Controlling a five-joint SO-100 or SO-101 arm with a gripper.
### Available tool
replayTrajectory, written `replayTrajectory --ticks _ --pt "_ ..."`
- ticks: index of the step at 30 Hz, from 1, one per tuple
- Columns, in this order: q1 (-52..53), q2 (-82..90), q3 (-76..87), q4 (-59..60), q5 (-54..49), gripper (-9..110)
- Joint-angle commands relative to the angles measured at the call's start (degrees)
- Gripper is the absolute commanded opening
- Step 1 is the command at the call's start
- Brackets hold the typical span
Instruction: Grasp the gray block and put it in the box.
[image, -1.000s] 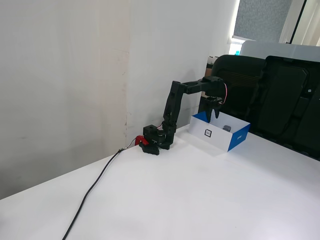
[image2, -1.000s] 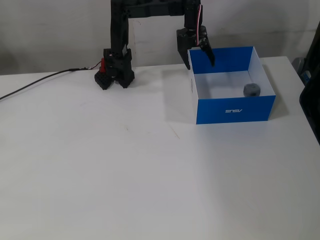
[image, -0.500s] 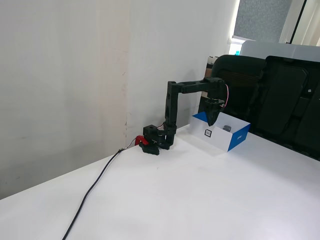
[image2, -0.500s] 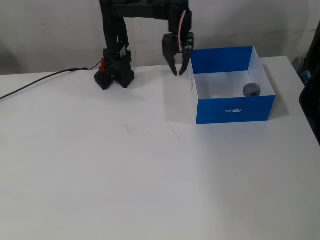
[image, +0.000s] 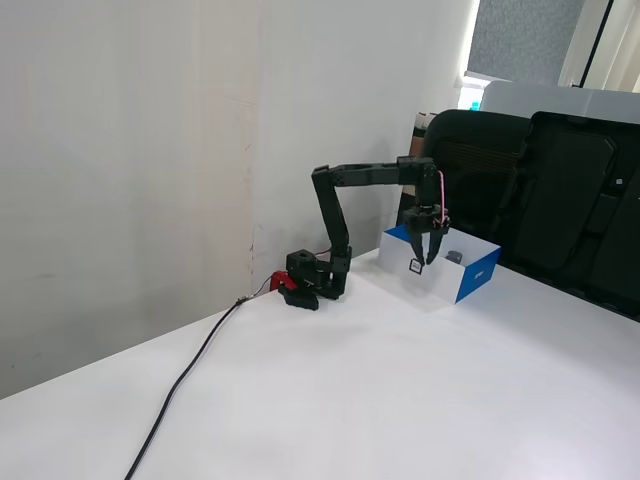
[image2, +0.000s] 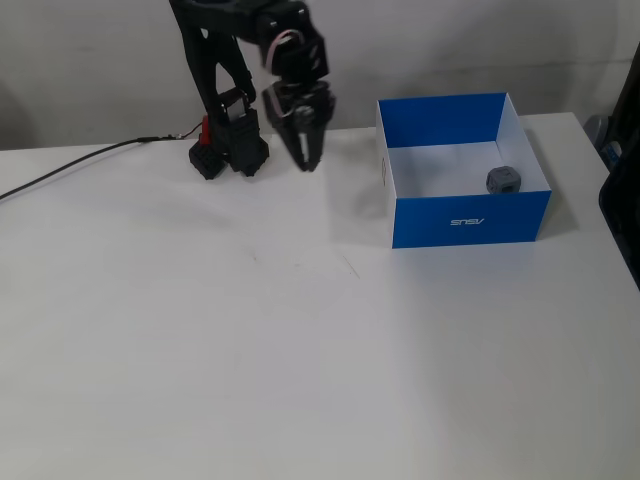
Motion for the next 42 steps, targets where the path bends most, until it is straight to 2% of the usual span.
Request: replayTrajectory --ticks 1,12,28,37,42 --pt "-5.98 7.12 3.34 -3.25 0.53 0" --pt "-21.80 24.87 20.92 -13.10 4.57 0" --pt "-30.94 51.24 47.11 -28.04 16.87 0" --pt "-34.72 57.48 56.69 -33.93 18.46 0" --pt "-34.19 72.51 66.27 -33.57 18.81 0"
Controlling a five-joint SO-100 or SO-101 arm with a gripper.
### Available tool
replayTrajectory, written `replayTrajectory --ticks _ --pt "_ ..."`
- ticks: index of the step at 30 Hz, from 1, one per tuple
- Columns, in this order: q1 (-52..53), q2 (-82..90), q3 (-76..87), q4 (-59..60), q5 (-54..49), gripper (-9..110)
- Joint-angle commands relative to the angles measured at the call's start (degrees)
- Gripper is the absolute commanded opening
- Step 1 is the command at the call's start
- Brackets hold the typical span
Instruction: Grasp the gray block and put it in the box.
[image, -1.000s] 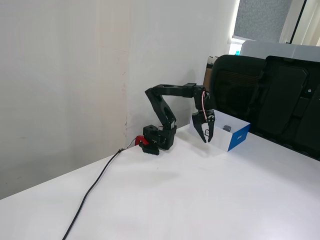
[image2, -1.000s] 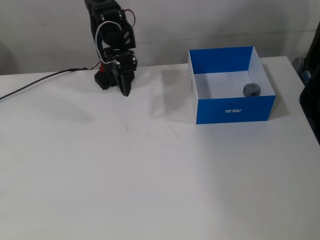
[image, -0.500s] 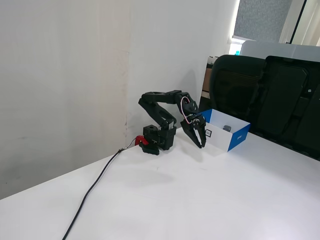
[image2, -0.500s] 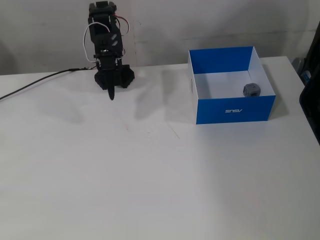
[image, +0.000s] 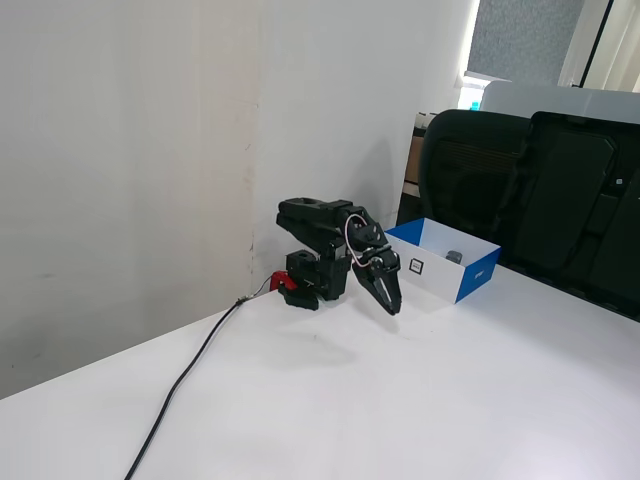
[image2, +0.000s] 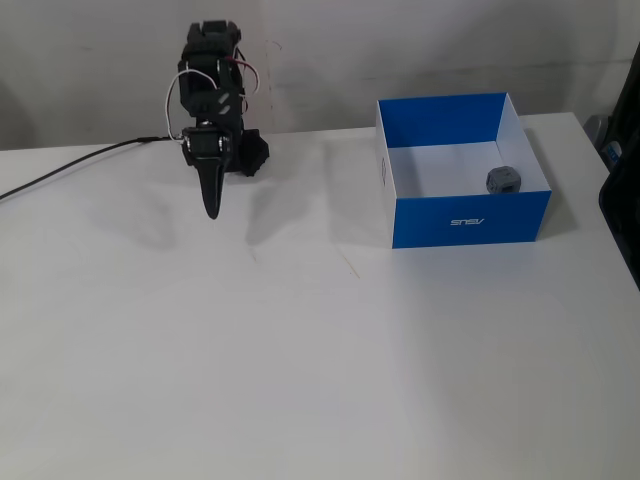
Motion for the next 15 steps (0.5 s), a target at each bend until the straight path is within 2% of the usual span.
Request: replayTrajectory --ticks 1,15 --pt "0.62 11.95 4.04 0.35 0.44 0" --pt "0.44 15.73 10.02 3.16 1.32 0"
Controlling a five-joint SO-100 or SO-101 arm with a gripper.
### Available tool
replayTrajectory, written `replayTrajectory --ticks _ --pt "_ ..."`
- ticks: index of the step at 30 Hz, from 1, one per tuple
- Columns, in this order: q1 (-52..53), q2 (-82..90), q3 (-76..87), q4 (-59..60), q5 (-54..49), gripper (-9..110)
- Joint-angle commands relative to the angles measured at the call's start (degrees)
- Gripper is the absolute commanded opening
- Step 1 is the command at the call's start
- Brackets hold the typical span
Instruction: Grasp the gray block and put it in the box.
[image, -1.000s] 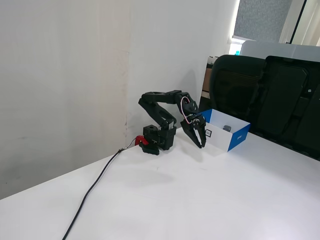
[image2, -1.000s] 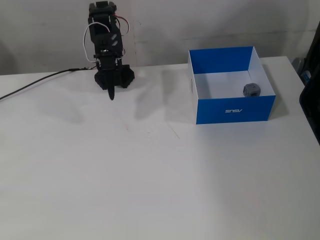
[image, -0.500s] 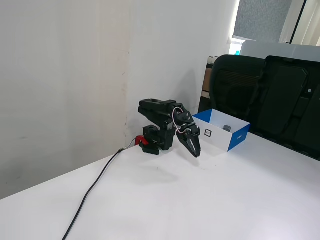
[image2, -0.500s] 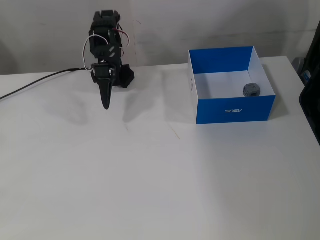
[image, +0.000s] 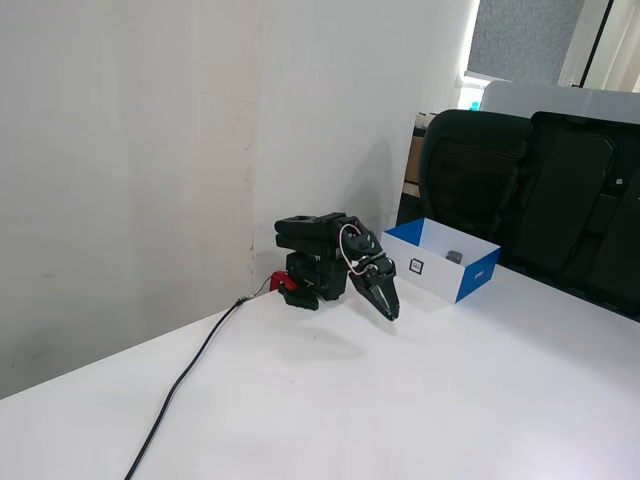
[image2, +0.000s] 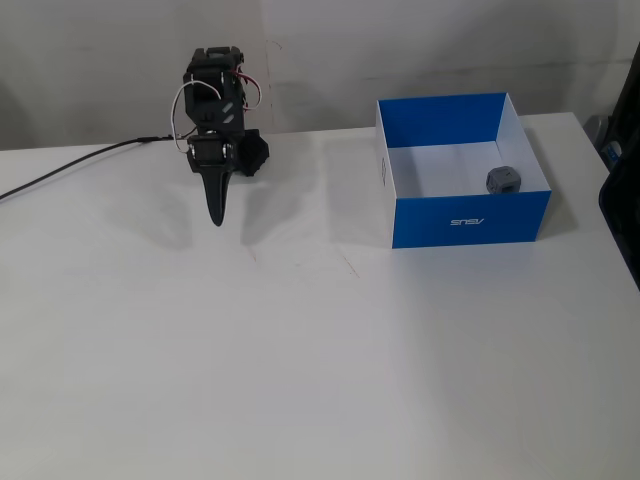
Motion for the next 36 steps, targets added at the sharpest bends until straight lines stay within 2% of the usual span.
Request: replayTrajectory --ticks 1,11,27,33,36 --pt "-0.62 0.35 0.79 0.26 0.26 0" --pt "-7.38 0.44 6.42 -5.19 3.43 2" --pt "-3.69 0.53 9.05 -5.36 3.34 7" --pt "-3.16 0.53 9.05 -4.83 2.64 2" --pt "-3.43 0.53 9.05 -4.83 3.08 5"
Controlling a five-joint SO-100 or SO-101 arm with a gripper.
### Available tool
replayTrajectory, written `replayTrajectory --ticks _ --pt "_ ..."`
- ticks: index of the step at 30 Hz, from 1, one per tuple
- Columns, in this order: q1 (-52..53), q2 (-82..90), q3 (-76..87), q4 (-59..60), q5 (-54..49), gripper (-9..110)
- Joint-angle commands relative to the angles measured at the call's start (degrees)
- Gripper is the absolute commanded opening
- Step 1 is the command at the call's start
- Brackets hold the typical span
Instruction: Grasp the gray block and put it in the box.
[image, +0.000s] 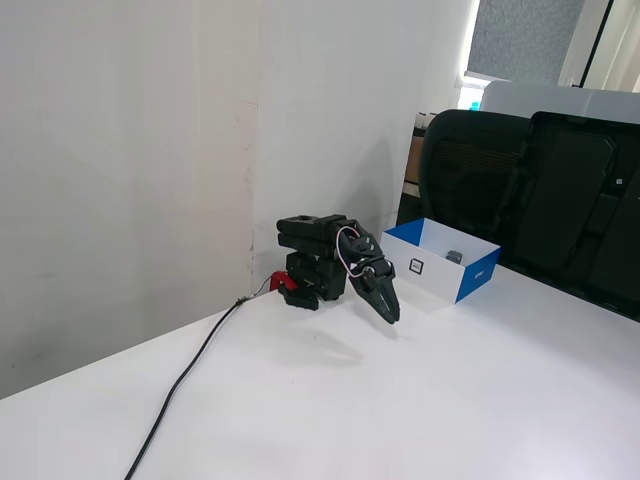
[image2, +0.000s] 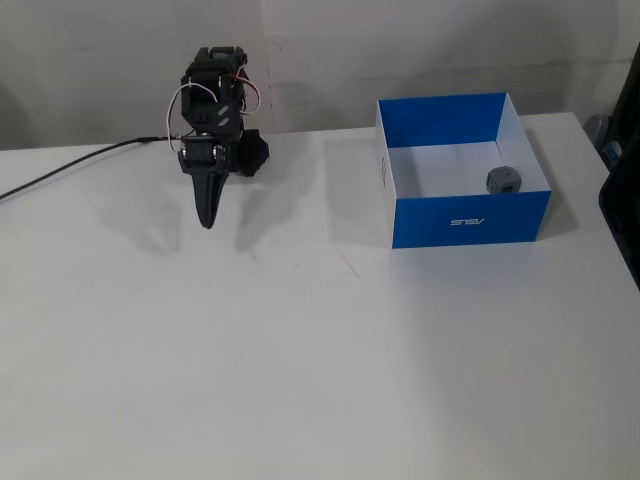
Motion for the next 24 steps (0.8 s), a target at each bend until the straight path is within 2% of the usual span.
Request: replayTrajectory --ticks 1,5,9,24 --pt "0.00 0.53 3.69 0.00 0.44 5" --pt "-0.26 0.53 3.69 0.00 0.62 9" --pt "-0.18 0.53 3.69 0.00 0.62 0" --pt "-2.20 0.53 3.69 0.09 0.62 0"
